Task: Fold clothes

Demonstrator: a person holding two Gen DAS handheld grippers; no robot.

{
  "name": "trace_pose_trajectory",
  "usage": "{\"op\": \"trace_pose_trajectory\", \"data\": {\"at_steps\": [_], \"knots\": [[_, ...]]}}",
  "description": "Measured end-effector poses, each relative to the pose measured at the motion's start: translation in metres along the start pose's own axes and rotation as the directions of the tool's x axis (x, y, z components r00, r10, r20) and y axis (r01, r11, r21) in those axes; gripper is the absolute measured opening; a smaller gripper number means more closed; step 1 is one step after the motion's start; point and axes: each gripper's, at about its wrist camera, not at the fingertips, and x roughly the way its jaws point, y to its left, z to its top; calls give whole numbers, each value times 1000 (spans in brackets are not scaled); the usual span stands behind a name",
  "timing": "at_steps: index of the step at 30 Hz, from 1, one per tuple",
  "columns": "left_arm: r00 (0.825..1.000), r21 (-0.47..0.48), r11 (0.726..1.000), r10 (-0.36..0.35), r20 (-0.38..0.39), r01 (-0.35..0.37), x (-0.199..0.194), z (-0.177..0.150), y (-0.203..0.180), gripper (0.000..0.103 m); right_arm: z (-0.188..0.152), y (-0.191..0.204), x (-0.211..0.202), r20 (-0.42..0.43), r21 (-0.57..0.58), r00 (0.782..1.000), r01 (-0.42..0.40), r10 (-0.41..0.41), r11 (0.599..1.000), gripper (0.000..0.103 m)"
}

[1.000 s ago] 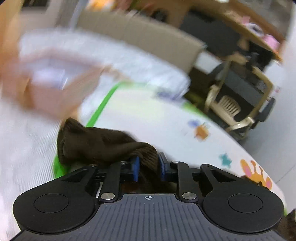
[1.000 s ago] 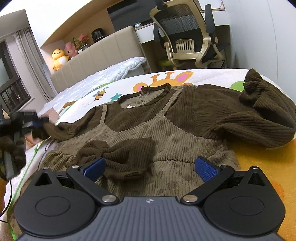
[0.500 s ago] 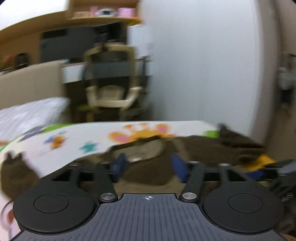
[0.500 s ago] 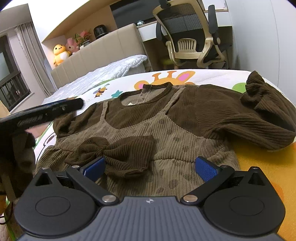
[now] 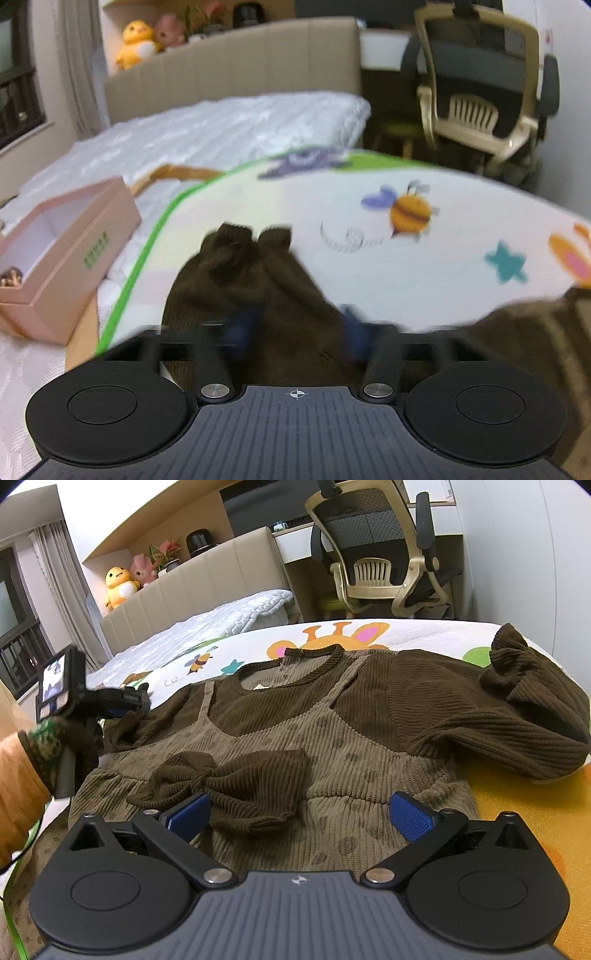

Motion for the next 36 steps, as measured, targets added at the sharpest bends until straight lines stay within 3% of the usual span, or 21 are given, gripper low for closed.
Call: {"op": "trace_pose_trajectory", "data": {"at_steps": [1, 2, 5, 7, 10, 12, 13, 14, 15, 16, 17, 20, 22, 23, 26, 28, 29, 32, 36], "knots": [[1000, 12, 1000, -9, 2, 9, 2, -4, 1, 18, 0, -1, 1, 1, 2, 1000, -2, 2, 1000, 103], [1000, 41, 999, -5, 14, 5, -3, -7, 2, 10, 0, -1, 1, 2, 5, 1000, -3, 3, 1000, 103], [989, 73, 994, -89, 119, 81, -36, -3, -1, 9, 0, -3, 0, 6, 17, 1000, -10, 10, 1000, 103], [962, 105, 981, -185, 203, 166, -71, 4, -11, 9, 1, -4, -1, 10, 26, 1000, -15, 15, 1000, 103], [868, 182, 906, -420, 264, 383, -123, 8, -38, 9, 1, -6, -3, 20, 49, 1000, -24, 23, 999, 103], [785, 227, 816, -575, 230, 531, -144, 2, -56, 10, 3, -7, -10, 36, 62, 999, -31, 29, 998, 103], [749, 247, 767, -637, 181, 592, -147, -6, -66, 16, 6, -7, -16, 50, 58, 998, -31, 28, 998, 103], [711, 262, 715, -691, 131, 648, -149, -13, -75, 22, 10, -5, -22, 66, 47, 998, -25, 22, 999, 103], [692, 271, 686, -716, 91, 675, -150, -22, -81, 34, 15, -4, -28, 86, 33, 996, -18, 15, 999, 103], [672, 280, 657, -739, 51, 700, -150, -30, -87, 56, 21, -3, -33, 107, 20, 994, -9, 7, 1000, 103], [662, 295, 636, -749, 14, 713, -150, -39, -91, 70, 29, -1, -36, 122, 4, 992, -1, 1, 1000, 103], [665, 305, 626, -746, -34, 718, -149, -57, -89, 85, 55, 6, -23, 122, -43, 992, 30, -25, 999, 102], [675, 295, 637, -737, -38, 712, -149, -62, -83, 94, 74, 11, -4, 102, -75, 994, 55, -47, 996, 88], [681, 290, 643, -732, -40, 709, -149, -64, -79, 94, 81, 11, 9, 87, -74, 995, 52, -46, 996, 81], [707, 274, 674, -706, -36, 686, -149, -69, -66, 95, 93, 15, 64, 0, -84, 999, 54, -54, 995, 79], [723, 250, 696, -691, -24, 673, -150, -68, -55, 95, 92, 21, 95, -60, -106, 997, 46, -53, 993, 56], [730, 237, 707, -683, -18, 667, -149, -66, -49, 96, 88, 25, 106, -87, -116, 995, 27, -37, 993, 33], [742, 202, 728, -670, 7, 656, -148, -61, -31, 97, 93, 42, 98, -23, -209, 997, 70, -76, 975, 13], [735, 177, 731, -676, 51, 659, -146, -48, -22, 99, 111, 34, 70, 83, -213, 985, 167, -153, 963, 12]]}}
